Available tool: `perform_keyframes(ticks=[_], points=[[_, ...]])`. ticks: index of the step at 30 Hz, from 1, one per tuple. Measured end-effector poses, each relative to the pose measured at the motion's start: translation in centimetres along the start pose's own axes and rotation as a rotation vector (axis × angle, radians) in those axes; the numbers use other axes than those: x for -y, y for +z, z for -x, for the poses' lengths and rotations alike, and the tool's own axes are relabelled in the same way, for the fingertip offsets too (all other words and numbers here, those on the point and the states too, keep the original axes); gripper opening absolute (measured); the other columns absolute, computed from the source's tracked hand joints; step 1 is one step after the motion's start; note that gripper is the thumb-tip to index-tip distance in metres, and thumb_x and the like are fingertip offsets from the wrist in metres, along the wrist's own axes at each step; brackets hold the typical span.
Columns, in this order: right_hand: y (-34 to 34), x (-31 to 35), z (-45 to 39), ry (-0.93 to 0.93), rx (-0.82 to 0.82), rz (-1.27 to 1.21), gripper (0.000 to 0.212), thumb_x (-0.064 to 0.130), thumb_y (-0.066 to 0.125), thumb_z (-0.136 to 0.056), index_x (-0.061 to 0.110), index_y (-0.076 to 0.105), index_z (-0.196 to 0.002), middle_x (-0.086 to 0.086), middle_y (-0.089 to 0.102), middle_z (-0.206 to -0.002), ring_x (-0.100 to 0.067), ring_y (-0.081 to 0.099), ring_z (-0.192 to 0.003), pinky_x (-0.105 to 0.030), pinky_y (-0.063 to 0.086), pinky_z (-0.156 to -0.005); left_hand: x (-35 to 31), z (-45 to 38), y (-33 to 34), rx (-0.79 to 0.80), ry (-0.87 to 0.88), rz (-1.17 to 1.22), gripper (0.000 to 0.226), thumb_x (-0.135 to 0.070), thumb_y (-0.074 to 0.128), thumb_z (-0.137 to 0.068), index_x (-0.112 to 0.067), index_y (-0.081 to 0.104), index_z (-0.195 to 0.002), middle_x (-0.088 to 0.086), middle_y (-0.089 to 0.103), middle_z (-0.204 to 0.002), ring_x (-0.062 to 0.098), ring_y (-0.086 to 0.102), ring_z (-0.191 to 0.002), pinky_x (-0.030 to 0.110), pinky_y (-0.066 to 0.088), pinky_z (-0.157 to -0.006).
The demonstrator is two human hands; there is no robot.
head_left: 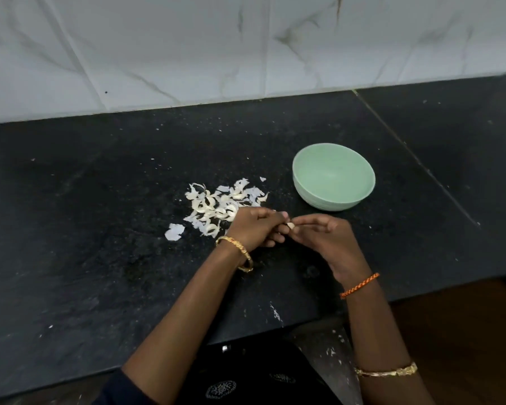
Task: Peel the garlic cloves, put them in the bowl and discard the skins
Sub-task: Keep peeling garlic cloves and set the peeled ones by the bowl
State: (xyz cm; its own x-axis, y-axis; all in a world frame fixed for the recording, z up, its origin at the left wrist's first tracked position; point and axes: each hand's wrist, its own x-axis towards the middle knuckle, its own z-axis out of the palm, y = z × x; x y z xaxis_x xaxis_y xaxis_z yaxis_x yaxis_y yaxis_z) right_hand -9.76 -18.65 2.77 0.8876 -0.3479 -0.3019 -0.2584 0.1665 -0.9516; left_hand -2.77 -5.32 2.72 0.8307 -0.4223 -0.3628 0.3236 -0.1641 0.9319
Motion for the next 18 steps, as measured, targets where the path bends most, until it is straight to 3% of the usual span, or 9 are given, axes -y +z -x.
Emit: perform_keyframes(ticks=[4, 7, 10, 12, 15, 18], points=[[-4.3, -0.6, 1.4, -0.071, -0.316, 0.318, 0.019, -0.002, 0.070, -0.081, 0.017, 0.070, -0.078, -0.005, 0.071, -0.076, -0.011, 0.065, -0.066, -0.021, 0.055, -0.066, 0.8, -0.2, 4.6, 0.059, 0.003, -0.084, 0.017, -0.009, 0.063, -0.090, -0.014, 0.062, -0.073, -0.006, 0.064, -0.057, 0.000, 0.057, -0.043, 0.011, 0.043, -0.043], [-6.6, -1.1, 1.9, -0.087, -0.473, 0.428, 0.017, 0.004, 0.071, -0.082, 0.018, 0.069, -0.073, 0.000, 0.069, -0.070, -0.012, 0.065, -0.065, -0.024, 0.053, -0.067, 1.6, -0.2, 7.8, 0.069, 0.003, -0.142, 0.007, -0.005, 0.061, -0.089, -0.010, 0.067, -0.088, 0.002, 0.065, -0.073, 0.005, 0.062, -0.059, 0.015, 0.051, -0.053], [-7.7, -1.6, 2.1, -0.101, -0.543, 0.547, 0.008, 0.004, 0.067, -0.085, 0.008, 0.073, -0.080, -0.002, 0.068, -0.072, -0.016, 0.066, -0.072, -0.029, 0.054, -0.074, 1.8, -0.2, 10.4, 0.067, 0.007, -0.169, 0.025, -0.002, 0.054, -0.091, -0.004, 0.062, -0.114, 0.004, 0.065, -0.092, 0.016, 0.063, -0.078, 0.028, 0.055, -0.070], [-8.1, -1.9, 2.3, -0.116, -0.546, 0.605, 0.008, 0.005, 0.065, -0.085, 0.005, 0.073, -0.084, -0.005, 0.070, -0.076, -0.017, 0.066, -0.074, -0.031, 0.054, -0.077, 1.7, 0.0, 11.7, 0.091, -0.005, -0.152, 0.035, 0.002, 0.047, -0.091, -0.004, 0.057, -0.124, 0.003, 0.062, -0.106, 0.017, 0.062, -0.084, 0.029, 0.054, -0.072], [-8.3, -2.2, 2.4, -0.133, -0.504, 0.633, 0.011, 0.006, 0.062, -0.087, 0.004, 0.073, -0.086, -0.008, 0.071, -0.081, -0.016, 0.065, -0.076, -0.026, 0.050, -0.073, 1.7, 0.1, 12.6, 0.117, -0.004, -0.175, 0.040, 0.003, 0.045, -0.092, -0.007, 0.053, -0.129, 0.003, 0.061, -0.117, 0.016, 0.063, -0.088, 0.030, 0.053, -0.075], [-8.2, -2.1, 2.7, -0.155, -0.546, 0.587, 0.011, 0.006, 0.061, -0.088, 0.006, 0.072, -0.088, -0.004, 0.070, -0.083, -0.008, 0.061, -0.073, -0.015, 0.045, -0.068, 1.8, 0.6, 12.1, 0.045, 0.032, -0.154, 0.030, -0.002, 0.049, -0.094, -0.008, 0.056, -0.122, 0.003, 0.063, -0.106, 0.013, 0.065, -0.078, 0.024, 0.054, -0.068]])
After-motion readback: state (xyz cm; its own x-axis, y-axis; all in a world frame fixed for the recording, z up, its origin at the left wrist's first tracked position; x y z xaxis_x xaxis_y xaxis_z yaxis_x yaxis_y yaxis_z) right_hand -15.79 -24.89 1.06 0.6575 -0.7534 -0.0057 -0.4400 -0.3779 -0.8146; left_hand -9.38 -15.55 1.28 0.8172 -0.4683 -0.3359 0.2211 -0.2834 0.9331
